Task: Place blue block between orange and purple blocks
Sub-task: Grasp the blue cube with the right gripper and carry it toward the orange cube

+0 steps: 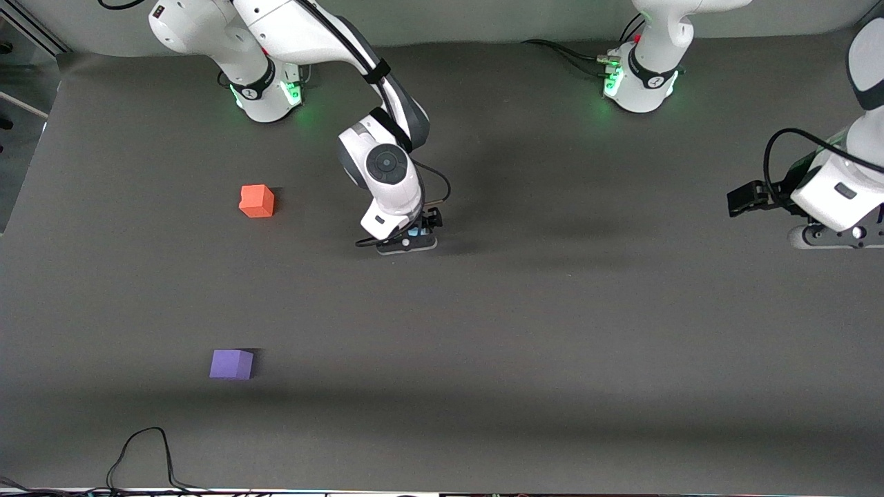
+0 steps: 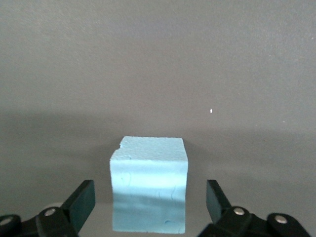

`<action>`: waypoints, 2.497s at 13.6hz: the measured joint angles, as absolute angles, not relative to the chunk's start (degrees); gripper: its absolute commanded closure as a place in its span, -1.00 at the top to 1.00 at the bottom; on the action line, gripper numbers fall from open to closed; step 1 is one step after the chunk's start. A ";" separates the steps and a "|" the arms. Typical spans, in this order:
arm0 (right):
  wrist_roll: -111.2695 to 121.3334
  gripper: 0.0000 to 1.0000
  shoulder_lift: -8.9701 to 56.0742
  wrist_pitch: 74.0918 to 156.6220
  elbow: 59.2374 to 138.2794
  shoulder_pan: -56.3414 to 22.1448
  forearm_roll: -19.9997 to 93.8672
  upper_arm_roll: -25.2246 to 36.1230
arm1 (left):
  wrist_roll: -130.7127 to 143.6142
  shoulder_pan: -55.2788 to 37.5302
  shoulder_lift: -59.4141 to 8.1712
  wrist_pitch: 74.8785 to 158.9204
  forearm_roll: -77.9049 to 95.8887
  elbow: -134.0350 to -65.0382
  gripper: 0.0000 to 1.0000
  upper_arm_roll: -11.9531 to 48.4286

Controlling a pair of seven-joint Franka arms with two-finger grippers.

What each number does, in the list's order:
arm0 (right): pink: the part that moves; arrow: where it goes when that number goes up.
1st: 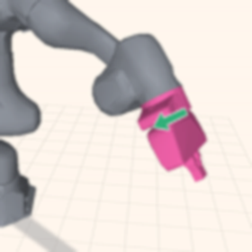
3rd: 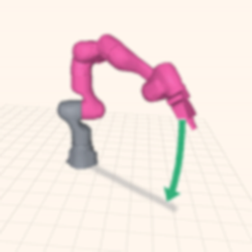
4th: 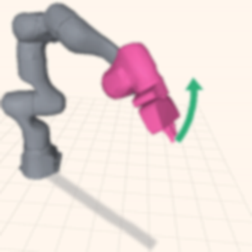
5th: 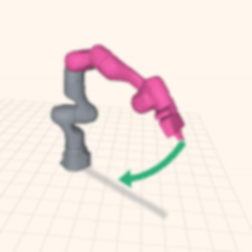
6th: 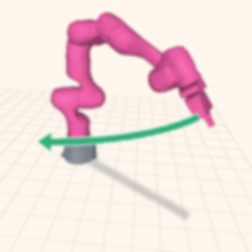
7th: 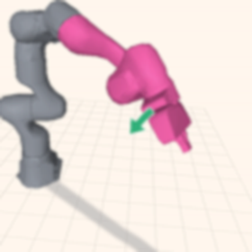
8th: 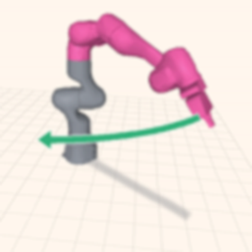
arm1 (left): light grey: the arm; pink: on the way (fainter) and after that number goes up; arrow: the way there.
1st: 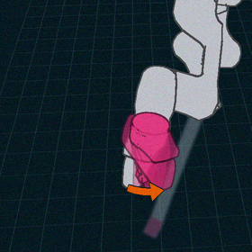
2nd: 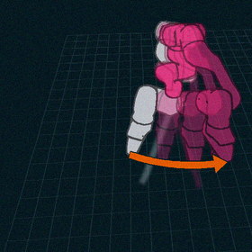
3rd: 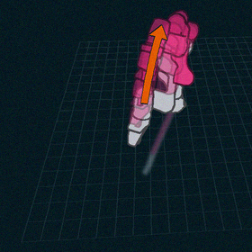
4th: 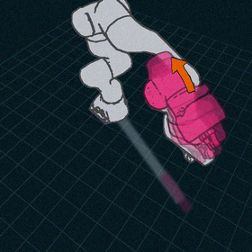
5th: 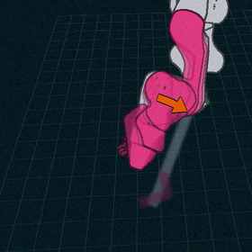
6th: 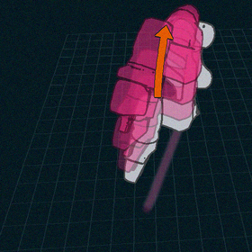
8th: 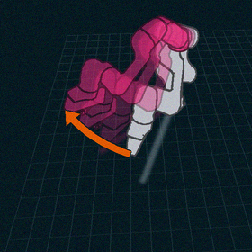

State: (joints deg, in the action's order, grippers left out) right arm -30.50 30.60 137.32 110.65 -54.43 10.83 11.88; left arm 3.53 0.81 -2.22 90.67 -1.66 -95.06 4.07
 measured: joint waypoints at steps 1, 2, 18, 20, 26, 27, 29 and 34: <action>-30.50 0.80 30.60 137.82 111.29 -54.47 10.83 11.88 | 3.22 0.81 -1.73 90.61 -1.58 -95.24 1.00 3.90; -30.52 0.45 30.60 138.60 111.90 -54.48 10.84 11.88 | 3.02 0.81 -1.35 90.51 -1.51 -95.36 1.00 3.76; -10.23 -0.23 11.65 112.46 106.85 -50.03 10.92 36.85 | 1.09 0.79 -0.11 87.46 -0.28 -93.71 1.00 3.23; -3.56 -0.23 11.69 112.61 108.39 -49.47 11.05 42.75 | 1.08 0.80 -0.12 87.46 -0.28 -93.71 1.00 3.18; 11.14 -0.23 22.80 125.21 116.07 -45.72 18.20 44.31 | 1.06 0.67 -0.18 87.46 -0.28 -93.77 1.00 3.27; 12.77 -0.23 25.38 126.43 116.21 -45.75 19.57 44.19 | 1.06 0.55 -0.21 87.43 -0.28 -93.78 1.00 3.28; 15.46 -0.22 29.16 128.73 116.41 -45.77 22.18 44.06 | 1.06 0.36 -0.24 87.42 -0.28 -93.79 1.00 3.30; 17.43 -0.21 31.38 130.66 117.42 -46.00 25.34 43.77 | 1.06 0.30 -0.28 87.43 -0.28 -93.80 1.00 3.30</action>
State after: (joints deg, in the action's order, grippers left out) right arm 17.43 31.38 130.66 117.42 -46.00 25.34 43.77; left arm 1.06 0.30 -0.28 87.43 -0.28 -93.80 3.30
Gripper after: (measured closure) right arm 0.502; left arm 0.000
